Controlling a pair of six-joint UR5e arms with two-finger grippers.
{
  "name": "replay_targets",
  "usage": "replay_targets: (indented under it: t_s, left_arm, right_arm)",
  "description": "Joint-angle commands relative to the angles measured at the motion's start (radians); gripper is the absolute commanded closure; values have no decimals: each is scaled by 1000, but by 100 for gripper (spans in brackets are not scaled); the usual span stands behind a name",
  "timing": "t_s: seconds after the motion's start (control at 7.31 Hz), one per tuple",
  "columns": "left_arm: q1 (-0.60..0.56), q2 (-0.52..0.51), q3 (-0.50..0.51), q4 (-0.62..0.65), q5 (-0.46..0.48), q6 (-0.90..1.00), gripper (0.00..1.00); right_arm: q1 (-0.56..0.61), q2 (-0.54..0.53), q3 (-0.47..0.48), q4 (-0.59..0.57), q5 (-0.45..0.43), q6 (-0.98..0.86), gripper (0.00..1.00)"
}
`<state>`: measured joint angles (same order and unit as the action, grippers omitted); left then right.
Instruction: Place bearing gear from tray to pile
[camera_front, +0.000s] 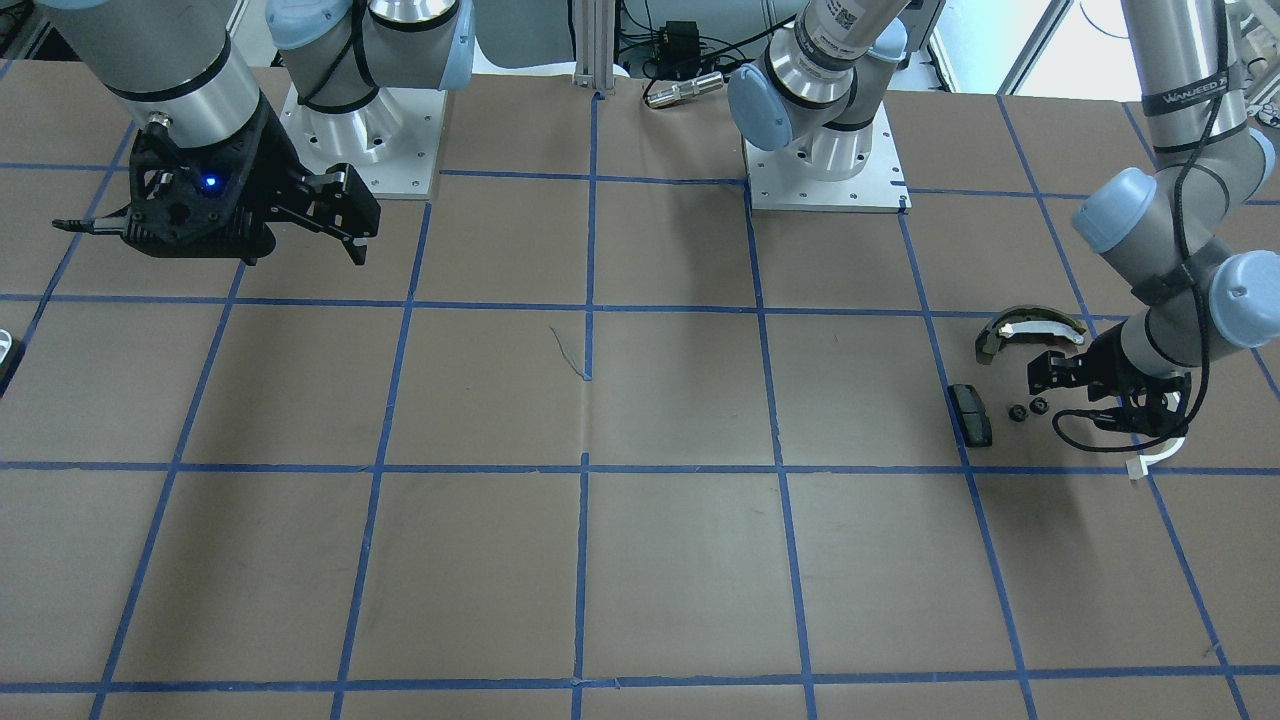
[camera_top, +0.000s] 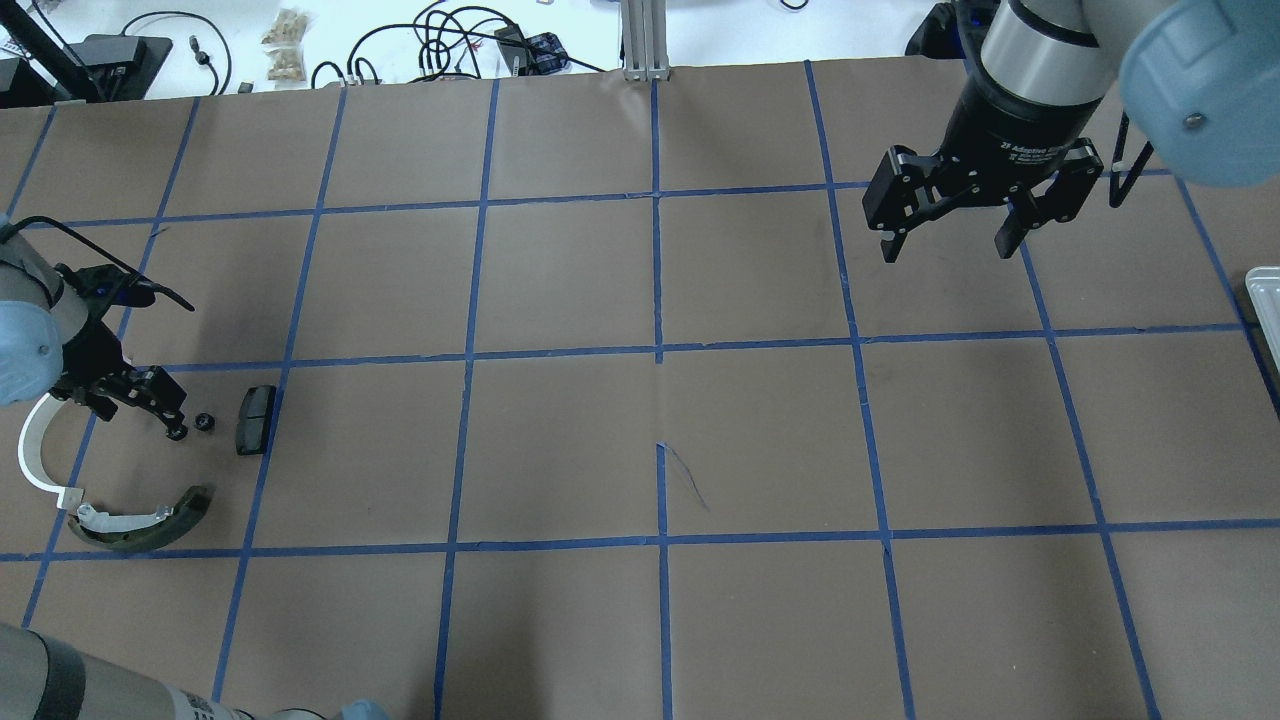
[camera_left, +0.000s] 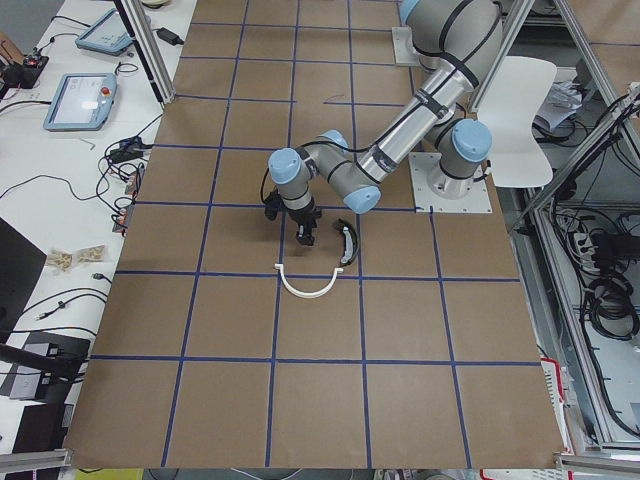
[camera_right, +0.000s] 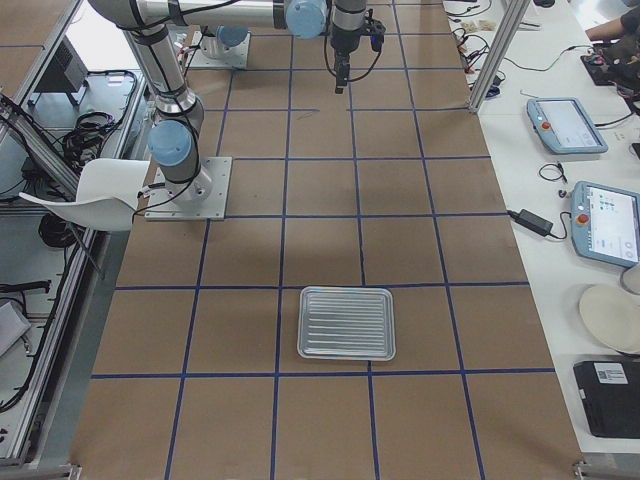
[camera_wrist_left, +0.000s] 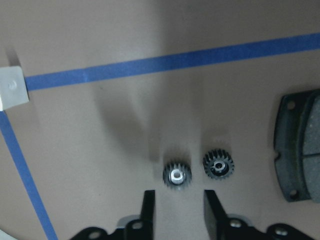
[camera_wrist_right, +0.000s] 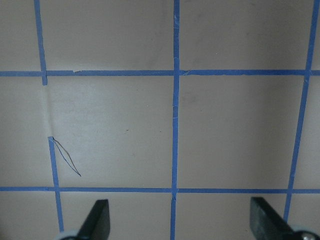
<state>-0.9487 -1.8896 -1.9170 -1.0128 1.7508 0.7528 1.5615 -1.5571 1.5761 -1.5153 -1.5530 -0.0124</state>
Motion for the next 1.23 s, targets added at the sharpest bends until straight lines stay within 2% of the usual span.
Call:
replay_targets:
  t_s: [0.0,0.14,0.27,0.41,0.55,0.82,1.09]
  left_arm:
    - [-51,94,51,-163,-61,-38,0]
    - [-120,142,112,-320,-65,-155,0]
    - [-187,189,160,-420,-69,-270,0]
    - [-259,228,209,-499,-126,-450,0]
    - [-374,263,264,-565,-143,-631,0]
    - [-572,323,321,-570,-146,-774,0]
    - [-608,349,305,-547,-146,-758,0]
  right_arm:
    - [8,-11,1,6,-4,66,0]
    - [8,-11,1,7,-4,74,0]
    - [8,-9,1,7,-6,62,0]
    - [8,-8,1,9,-13,61,0]
    - [8,-8,1,15,-41,60,0]
    - [8,-8,2,17,-41,69,0]
    - [8,-8,2,15,-41,72,0]
